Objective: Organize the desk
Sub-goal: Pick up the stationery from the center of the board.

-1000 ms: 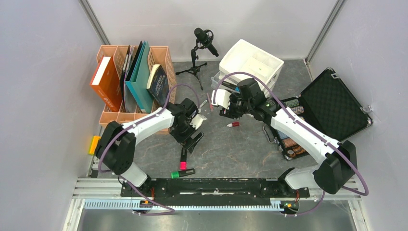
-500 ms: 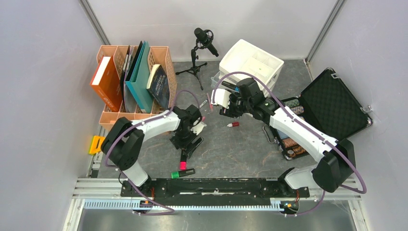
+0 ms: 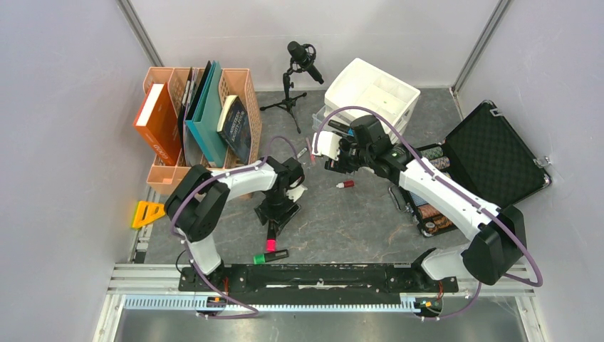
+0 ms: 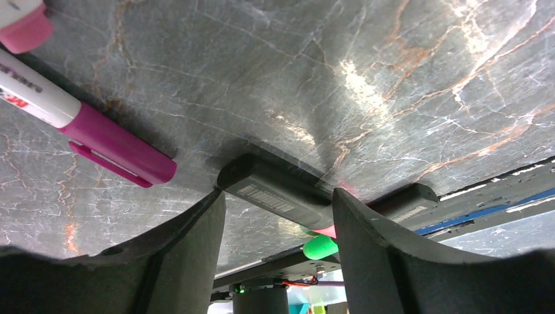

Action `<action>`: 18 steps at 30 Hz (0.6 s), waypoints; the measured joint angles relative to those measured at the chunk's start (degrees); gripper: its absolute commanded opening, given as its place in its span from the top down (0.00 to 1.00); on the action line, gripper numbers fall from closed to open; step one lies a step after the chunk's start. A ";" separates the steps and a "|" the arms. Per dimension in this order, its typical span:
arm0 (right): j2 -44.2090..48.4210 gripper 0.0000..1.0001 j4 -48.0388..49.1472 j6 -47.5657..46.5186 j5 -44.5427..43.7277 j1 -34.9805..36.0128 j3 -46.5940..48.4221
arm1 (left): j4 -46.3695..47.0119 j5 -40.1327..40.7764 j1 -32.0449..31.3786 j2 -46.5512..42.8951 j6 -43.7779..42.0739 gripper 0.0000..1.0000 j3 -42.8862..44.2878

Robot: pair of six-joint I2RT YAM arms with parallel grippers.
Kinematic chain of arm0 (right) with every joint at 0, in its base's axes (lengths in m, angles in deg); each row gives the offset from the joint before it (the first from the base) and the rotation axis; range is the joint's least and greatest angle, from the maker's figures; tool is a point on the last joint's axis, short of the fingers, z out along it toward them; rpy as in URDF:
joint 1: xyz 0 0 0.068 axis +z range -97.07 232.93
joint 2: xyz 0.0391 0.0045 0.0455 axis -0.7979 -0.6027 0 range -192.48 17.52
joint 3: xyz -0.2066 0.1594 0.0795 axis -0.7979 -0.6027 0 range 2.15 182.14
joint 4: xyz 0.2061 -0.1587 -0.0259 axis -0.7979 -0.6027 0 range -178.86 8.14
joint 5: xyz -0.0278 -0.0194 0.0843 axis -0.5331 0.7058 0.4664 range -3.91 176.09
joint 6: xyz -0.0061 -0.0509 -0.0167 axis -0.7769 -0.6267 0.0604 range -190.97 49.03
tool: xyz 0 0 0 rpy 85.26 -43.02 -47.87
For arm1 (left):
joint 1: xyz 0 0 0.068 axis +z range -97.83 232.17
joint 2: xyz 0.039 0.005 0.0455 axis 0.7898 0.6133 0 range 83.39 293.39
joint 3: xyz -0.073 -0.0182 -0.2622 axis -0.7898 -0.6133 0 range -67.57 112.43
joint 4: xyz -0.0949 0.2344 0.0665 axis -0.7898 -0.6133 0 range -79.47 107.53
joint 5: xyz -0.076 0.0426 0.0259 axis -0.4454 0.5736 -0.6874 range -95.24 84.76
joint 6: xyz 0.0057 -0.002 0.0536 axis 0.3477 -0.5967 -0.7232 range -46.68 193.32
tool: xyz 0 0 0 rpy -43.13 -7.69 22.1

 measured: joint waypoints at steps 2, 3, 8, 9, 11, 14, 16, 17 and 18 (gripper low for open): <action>0.02 0.40 -0.02 -0.02 0.02 0.00 0.00 | -0.76 0.59 0.02 0.96 0.09 0.37 0.79; 0.02 0.40 -0.02 -0.02 0.04 0.00 0.00 | -0.98 0.76 0.04 1.25 0.13 0.37 1.03; 0.11 0.40 -0.02 -0.39 0.13 0.00 0.00 | -2.08 2.05 -0.61 2.51 0.22 0.45 2.10; 0.15 0.40 -0.02 -0.44 0.15 0.00 0.00 | -2.36 2.43 -0.87 2.91 0.22 0.46 2.43; 0.33 0.40 -0.02 -0.50 0.20 0.00 0.00 | -3.58 4.07 -1.77 4.42 0.17 0.47 3.69; 0.46 0.40 -0.07 -0.81 0.22 0.00 0.00 | -5.07 6.14 -3.48 6.10 0.13 0.48 5.03; 0.55 0.40 -0.04 -0.96 0.22 0.00 0.00 | -5.77 6.75 -4.35 6.67 0.11 0.51 5.49; 0.59 0.40 -0.07 -1.07 0.22 0.00 0.00 | -5.97 6.75 -4.57 6.82 0.11 0.53 5.60; 0.72 0.40 -0.07 -1.14 0.22 0.00 0.00 | -6.08 6.73 -4.68 6.88 0.13 0.55 5.64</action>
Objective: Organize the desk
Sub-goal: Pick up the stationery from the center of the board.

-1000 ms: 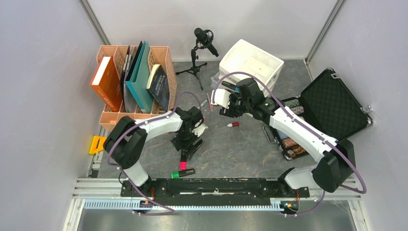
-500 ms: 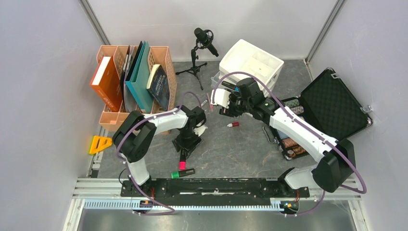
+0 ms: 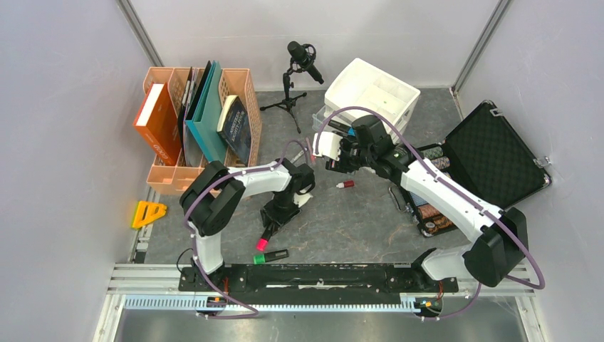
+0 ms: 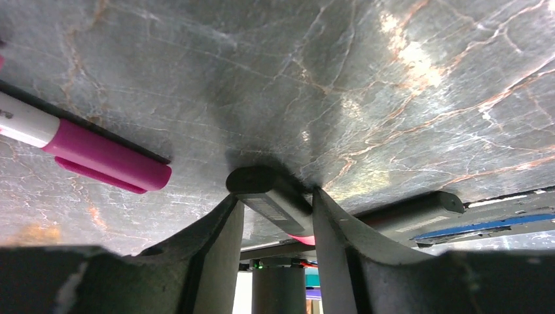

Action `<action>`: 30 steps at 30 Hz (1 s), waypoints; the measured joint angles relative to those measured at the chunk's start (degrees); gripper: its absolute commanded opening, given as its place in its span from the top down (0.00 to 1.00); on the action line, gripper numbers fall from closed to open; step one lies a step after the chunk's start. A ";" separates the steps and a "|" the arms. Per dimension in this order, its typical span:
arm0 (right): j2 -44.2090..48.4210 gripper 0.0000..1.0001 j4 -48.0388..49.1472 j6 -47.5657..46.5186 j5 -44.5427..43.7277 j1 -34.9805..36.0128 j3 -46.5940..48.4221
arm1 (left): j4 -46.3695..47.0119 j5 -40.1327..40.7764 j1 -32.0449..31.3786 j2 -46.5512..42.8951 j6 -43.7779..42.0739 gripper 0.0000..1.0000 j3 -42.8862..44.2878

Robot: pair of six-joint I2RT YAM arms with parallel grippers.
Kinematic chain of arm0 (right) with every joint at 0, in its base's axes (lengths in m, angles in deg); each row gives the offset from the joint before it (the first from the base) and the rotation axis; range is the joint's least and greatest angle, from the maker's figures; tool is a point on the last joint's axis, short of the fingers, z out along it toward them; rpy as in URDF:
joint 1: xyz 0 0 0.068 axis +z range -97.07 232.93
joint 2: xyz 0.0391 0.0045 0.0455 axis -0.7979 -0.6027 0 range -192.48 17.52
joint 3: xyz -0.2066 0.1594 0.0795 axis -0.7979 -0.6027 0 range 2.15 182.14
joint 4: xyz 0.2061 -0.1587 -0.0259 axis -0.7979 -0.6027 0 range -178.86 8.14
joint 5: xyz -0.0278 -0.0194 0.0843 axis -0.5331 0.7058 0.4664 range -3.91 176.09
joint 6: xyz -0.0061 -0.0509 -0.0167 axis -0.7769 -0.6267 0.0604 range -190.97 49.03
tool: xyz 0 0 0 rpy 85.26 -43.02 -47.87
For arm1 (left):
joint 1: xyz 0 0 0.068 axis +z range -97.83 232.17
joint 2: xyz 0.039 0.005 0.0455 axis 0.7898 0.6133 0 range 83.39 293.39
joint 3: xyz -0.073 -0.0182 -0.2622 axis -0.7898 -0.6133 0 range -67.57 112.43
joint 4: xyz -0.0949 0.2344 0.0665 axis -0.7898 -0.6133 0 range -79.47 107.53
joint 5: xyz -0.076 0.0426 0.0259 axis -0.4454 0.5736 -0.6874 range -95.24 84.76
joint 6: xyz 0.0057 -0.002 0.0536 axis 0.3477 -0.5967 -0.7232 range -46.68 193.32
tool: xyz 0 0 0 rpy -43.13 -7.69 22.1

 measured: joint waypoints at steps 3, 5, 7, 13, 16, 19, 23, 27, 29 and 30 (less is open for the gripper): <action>0.39 0.40 0.00 -0.20 0.02 0.00 0.00 | -0.20 0.00 -0.15 0.02 -0.22 0.63 0.02; 0.63 0.40 0.02 -0.22 0.04 0.00 0.00 | -0.28 0.02 -0.20 0.02 -0.70 0.68 0.02; 0.72 0.40 0.02 -0.22 0.04 0.00 0.00 | -0.48 0.04 -0.22 -0.02 -1.29 0.70 0.02; 0.74 0.41 -0.07 -0.24 0.02 0.00 0.00 | -0.35 0.28 -0.57 -0.59 -2.89 0.72 -0.09; 0.81 0.41 -0.09 -0.22 -0.07 0.00 0.00 | 0.92 -0.04 -0.76 -2.21 -3.65 0.73 -0.22; 1.22 0.41 -0.17 0.00 -0.50 -0.02 0.00 | 1.36 -0.33 -0.85 -5.77 -4.59 0.76 -0.22; 2.43 0.42 -0.09 1.49 -1.90 -0.28 0.00 | -0.22 -1.57 -0.90 -9.92 -6.19 0.83 0.68; 4.13 0.42 0.26 3.85 -4.50 -1.64 0.02 | -2.19 -1.40 -0.96 -12.37 -8.20 0.85 3.45; 5.09 0.43 0.55 5.22 -5.70 -3.06 0.13 | -2.99 -0.55 -0.96 -13.73 -9.66 0.87 5.38; 5.53 0.43 0.74 5.95 -6.16 -3.93 0.22 | -3.26 0.20 -0.96 -14.23 -10.43 0.88 6.45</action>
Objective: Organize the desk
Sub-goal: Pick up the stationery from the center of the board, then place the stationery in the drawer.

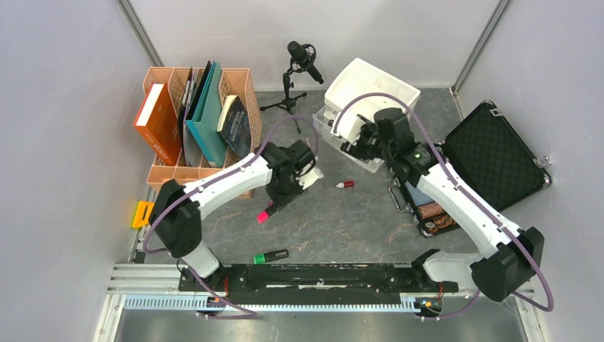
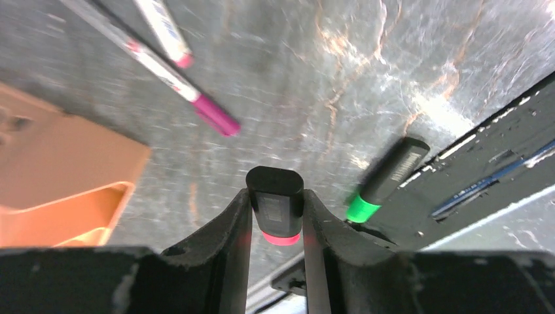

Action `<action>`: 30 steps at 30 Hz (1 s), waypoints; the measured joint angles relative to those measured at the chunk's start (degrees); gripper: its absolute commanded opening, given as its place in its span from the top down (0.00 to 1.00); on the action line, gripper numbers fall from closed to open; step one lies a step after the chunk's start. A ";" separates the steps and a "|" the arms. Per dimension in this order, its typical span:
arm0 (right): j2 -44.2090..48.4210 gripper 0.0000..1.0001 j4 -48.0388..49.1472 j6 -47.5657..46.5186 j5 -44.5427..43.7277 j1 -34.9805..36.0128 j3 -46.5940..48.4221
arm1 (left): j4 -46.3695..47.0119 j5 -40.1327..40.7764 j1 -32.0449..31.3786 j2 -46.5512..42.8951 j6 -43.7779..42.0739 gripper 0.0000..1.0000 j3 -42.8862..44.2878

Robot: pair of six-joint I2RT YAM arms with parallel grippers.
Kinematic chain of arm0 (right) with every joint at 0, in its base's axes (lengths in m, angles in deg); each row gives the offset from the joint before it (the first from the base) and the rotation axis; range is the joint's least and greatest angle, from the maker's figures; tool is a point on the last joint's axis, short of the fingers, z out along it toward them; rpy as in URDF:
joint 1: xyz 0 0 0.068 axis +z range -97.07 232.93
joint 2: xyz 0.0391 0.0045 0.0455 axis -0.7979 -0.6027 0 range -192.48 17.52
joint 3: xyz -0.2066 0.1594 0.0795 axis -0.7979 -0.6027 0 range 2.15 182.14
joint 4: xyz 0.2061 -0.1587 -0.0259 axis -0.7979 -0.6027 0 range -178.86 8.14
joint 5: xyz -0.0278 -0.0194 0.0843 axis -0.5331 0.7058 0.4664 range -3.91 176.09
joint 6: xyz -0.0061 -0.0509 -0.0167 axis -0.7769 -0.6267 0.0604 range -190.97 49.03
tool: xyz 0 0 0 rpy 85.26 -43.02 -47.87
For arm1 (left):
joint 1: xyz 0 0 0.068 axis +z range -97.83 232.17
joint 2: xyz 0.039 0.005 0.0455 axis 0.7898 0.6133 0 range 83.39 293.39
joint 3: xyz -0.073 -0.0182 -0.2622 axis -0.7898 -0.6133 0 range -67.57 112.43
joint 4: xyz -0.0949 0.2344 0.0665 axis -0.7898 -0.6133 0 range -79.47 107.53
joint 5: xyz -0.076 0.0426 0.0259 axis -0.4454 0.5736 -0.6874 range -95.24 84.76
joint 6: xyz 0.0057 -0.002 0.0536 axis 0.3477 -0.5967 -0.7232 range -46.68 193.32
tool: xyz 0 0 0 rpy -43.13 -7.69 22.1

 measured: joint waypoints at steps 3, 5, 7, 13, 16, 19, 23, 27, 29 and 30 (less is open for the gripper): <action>1.38 0.43 0.90 2.19 -1.62 -2.82 0.17 | -0.20 3.13 -0.07 -1.57 -3.39 0.90 5.49; 2.34 0.43 1.38 3.76 -2.34 -4.57 0.17 | 0.59 5.27 -0.09 -2.32 -6.16 0.90 9.99; 3.32 0.43 1.90 5.33 -2.99 -6.14 0.17 | 1.95 6.97 -0.09 -2.58 -9.05 0.94 13.94; 6.86 0.44 3.19 9.09 -3.32 -10.25 0.02 | 10.03 12.24 -0.09 -1.36 -20.44 0.94 22.91; 8.72 0.44 3.69 10.45 -3.32 -12.31 -0.70 | 14.86 13.64 -0.09 1.22 -26.47 0.93 26.45; 10.14 0.44 3.96 11.37 -3.17 -14.45 -2.08 | 19.80 13.94 -0.09 3.82 -31.61 0.91 28.30; 11.82 0.45 4.09 12.48 -2.05 -18.73 -5.33 | 26.36 15.06 -0.48 6.84 -38.60 0.91 28.55; 13.18 0.45 3.96 13.27 -0.42 -22.62 -8.17 | 31.98 16.72 -1.53 10.27 -45.11 0.91 28.72; 13.66 0.45 3.93 13.49 0.37 -23.98 -9.09 | 33.64 17.35 -2.25 11.91 -47.89 0.91 29.22; 13.92 0.45 3.91 13.51 0.81 -24.59 -9.53 | 34.42 17.75 -2.69 12.66 -49.31 0.90 29.44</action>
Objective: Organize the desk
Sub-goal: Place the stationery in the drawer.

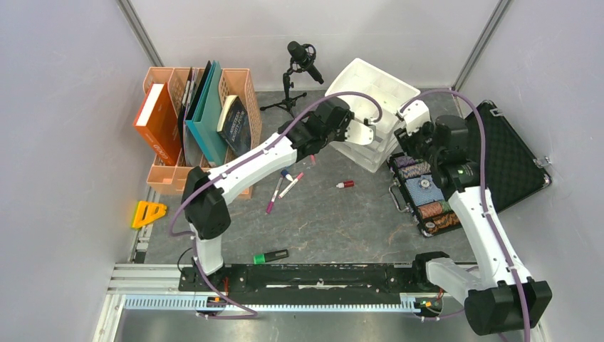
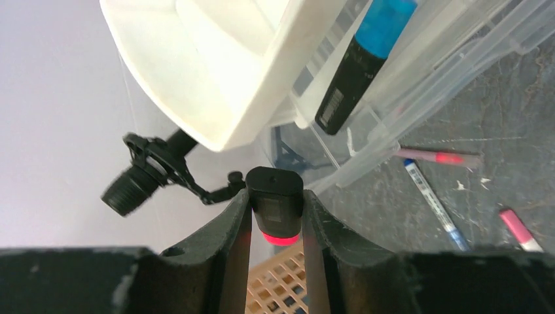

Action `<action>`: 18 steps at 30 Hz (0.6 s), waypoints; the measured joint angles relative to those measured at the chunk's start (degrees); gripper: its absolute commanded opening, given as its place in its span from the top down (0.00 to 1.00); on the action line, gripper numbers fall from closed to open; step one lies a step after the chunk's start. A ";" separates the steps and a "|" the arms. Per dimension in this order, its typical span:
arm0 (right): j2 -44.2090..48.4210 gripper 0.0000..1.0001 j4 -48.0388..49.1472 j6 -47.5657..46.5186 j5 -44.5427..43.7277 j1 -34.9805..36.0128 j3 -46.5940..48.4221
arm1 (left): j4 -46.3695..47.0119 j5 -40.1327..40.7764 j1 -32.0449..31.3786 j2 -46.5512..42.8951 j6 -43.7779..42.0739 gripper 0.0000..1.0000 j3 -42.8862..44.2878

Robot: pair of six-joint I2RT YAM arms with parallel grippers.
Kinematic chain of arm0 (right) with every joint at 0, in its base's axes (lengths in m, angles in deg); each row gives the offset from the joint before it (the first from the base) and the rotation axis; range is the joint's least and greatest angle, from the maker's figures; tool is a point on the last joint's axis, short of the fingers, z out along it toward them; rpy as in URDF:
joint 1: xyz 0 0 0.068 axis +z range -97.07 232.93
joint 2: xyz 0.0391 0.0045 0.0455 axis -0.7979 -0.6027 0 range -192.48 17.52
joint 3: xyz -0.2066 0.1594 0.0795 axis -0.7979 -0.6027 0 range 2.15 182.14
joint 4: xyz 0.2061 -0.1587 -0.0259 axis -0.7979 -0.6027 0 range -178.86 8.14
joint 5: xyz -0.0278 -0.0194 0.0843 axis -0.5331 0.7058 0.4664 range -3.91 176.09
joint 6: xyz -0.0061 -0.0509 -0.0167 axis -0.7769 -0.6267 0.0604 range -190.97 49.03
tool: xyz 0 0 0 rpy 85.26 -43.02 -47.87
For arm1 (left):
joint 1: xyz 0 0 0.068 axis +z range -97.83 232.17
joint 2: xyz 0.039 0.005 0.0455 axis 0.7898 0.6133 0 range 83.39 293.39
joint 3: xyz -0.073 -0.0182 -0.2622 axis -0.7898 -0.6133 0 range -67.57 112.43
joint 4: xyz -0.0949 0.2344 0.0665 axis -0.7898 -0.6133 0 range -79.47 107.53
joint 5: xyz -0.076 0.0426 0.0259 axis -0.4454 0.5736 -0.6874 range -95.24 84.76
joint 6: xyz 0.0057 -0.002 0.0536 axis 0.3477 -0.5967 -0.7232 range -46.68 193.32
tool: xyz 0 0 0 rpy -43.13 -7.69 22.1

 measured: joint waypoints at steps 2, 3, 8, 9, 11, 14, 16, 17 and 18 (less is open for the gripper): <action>0.35 0.46 0.02 0.13 0.90 -0.98 -0.61 | 1.38 0.61 -0.74 1.01 -2.54 0.88 0.09; 0.46 0.46 0.02 0.15 1.25 -1.49 -0.81 | 1.90 0.76 -1.14 1.51 -3.80 0.87 0.24; 0.83 0.46 0.04 0.15 3.26 -3.65 -1.60 | 4.52 2.16 -2.78 3.52 -8.96 0.83 1.14; 0.83 0.46 0.04 0.15 3.58 -3.93 -1.68 | 4.79 2.27 -2.95 3.65 -9.64 0.82 1.14; 0.83 0.46 0.02 0.13 4.31 -4.74 -1.86 | 5.55 2.64 -3.30 3.98 -11.08 0.79 1.20; 0.83 0.46 0.07 0.13 5.18 -5.57 -2.03 | 5.97 3.41 -3.65 4.72 -12.24 0.72 1.81; 0.83 0.46 0.07 0.11 5.55 -6.03 -2.05 | 6.12 3.58 -3.85 5.05 -12.57 0.65 1.90; 0.83 0.46 0.04 0.11 5.75 -6.21 -2.05 | 6.12 3.61 -3.91 5.20 -12.66 0.63 1.90; 0.83 0.46 0.04 0.11 5.97 -6.47 -2.05 | 6.08 3.65 -4.04 5.38 -12.68 0.61 1.90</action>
